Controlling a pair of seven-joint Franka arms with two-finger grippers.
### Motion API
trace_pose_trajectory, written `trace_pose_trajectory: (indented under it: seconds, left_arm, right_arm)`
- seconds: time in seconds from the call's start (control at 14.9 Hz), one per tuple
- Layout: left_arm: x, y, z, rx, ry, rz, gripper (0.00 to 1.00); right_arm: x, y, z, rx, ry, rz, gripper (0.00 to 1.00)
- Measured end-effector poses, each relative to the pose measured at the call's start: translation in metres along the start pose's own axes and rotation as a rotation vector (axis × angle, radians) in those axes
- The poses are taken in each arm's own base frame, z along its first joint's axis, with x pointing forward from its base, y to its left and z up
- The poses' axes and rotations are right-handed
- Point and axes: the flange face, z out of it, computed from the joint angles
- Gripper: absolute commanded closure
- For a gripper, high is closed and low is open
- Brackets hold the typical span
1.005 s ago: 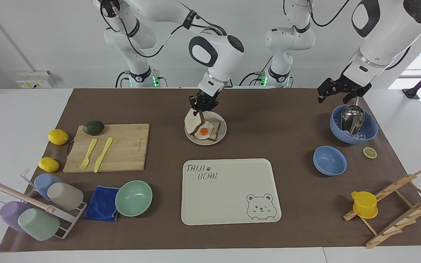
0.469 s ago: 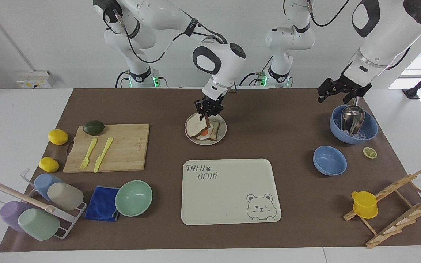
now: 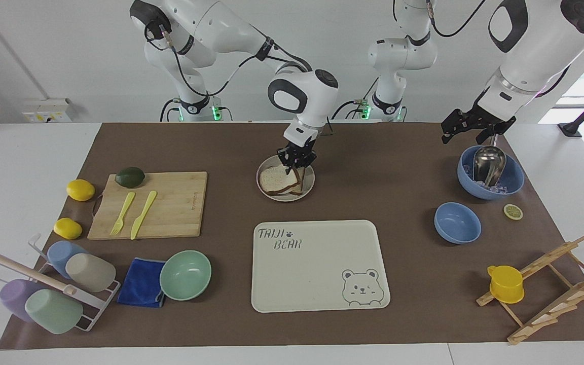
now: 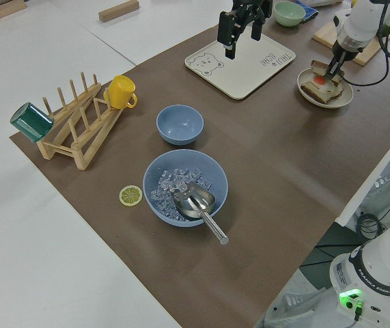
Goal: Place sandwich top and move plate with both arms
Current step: 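Carry the bread slice with the right gripper and lower it onto the egg toast, then withdraw the right gripper while the left gripper reaches toward the plate rim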
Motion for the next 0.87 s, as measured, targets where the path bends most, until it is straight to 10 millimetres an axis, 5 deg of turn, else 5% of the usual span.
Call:
trace_pose_trajectory:
  seconds: [0.13, 0.27, 0.54, 0.67, 0.87]
  left_arm:
    - [0.0, 0.001, 0.0, 0.0, 0.003, -0.006, 0.0]
    - [0.001, 0.002, 0.002, 0.0, 0.004, -0.01, 0.0]
    - [0.001, 0.002, 0.007, 0.0, 0.012, -0.012, 0.0]
    - [0.001, 0.003, 0.012, -0.001, 0.021, -0.021, 0.0]
    - [0.002, 0.017, 0.027, -0.017, 0.041, -0.032, 0.0]
  right_arm:
    - [0.002, 0.0, 0.001, 0.02, 0.004, 0.022, 0.18]
    - [0.002, -0.004, 0.002, 0.041, 0.004, 0.027, 0.0]
    - [0.006, -0.01, -0.008, 0.094, -0.005, 0.049, 0.0]
    - [0.024, -0.005, -0.045, 0.142, -0.017, 0.115, 0.0]
    - [0.065, 0.052, -0.123, 0.13, -0.059, 0.186, 0.0]
